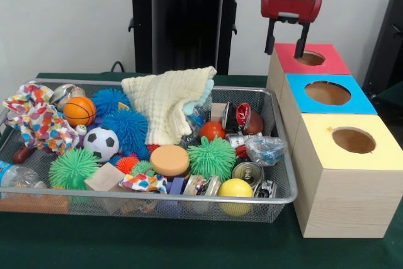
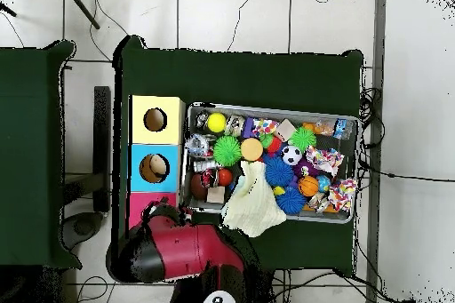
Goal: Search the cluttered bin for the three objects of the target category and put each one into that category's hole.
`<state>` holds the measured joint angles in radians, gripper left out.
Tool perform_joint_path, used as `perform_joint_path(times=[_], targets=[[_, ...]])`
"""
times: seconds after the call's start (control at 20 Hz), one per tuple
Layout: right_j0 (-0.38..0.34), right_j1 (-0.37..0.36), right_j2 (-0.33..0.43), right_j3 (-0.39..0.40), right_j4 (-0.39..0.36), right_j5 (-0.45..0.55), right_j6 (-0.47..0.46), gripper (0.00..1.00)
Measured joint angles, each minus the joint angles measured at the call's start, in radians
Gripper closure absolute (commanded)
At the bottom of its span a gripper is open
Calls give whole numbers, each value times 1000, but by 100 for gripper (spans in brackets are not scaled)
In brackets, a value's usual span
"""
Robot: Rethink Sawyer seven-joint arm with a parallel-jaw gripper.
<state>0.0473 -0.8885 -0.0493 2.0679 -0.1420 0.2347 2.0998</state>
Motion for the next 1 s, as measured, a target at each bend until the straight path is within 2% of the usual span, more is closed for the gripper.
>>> perform_joint_path(times=[0.4,0.55,0.75,1.0], targets=[[11,-64,0,2,-4,28,0,0],[7,-127,1,2,-4,111,0,0],[-47,-228,24,3,-4,251,0,0],[-122,-288,53,10,-4,270,0,0]])
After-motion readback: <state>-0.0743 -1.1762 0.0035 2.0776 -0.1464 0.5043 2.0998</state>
